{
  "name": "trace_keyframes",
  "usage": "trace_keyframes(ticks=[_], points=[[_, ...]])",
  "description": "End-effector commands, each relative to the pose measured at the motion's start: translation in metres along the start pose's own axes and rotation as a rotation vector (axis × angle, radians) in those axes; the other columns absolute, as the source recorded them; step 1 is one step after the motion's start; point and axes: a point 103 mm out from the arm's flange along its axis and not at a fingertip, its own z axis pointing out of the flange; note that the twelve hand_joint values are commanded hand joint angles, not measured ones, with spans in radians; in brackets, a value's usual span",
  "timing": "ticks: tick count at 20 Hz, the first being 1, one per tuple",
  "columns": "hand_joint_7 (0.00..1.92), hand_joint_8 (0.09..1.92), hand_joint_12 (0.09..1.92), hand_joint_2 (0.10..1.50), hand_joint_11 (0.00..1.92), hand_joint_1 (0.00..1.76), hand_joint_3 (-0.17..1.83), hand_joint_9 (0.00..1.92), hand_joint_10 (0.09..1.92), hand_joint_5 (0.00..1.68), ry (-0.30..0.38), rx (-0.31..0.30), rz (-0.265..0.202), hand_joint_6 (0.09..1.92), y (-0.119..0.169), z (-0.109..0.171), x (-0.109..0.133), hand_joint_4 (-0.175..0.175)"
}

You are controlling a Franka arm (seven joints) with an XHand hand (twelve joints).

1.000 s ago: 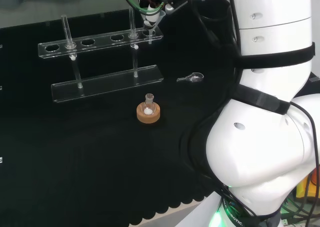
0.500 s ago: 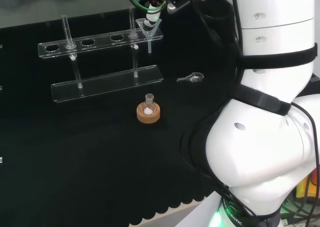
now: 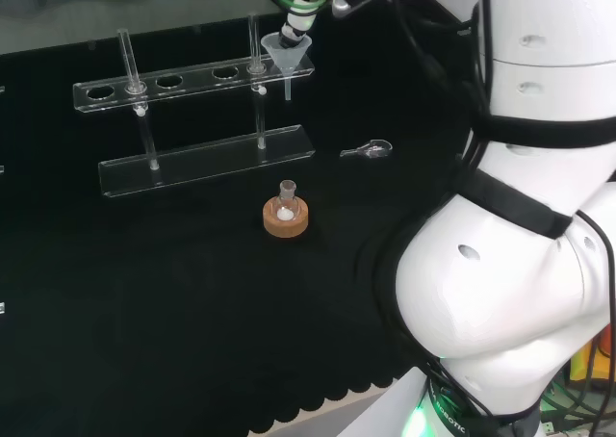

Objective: Put the funnel back on the funnel stand.

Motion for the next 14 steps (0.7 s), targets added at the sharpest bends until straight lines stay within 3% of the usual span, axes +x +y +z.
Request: trace_keyframes(ticks=[1,14], points=[[0.02,0.45,1.49,0.69,0.20,0.63,0.47,0.19,0.73,0.21,0.076,-0.084,0.073,0.09,-0.064,-0.012,-0.007,-0.029],[0.02,0.55,1.48,0.71,0.22,0.65,0.47,0.25,0.71,0.24,0.159,-0.138,0.169,0.09,-0.158,0.005,-0.002,-0.035]])
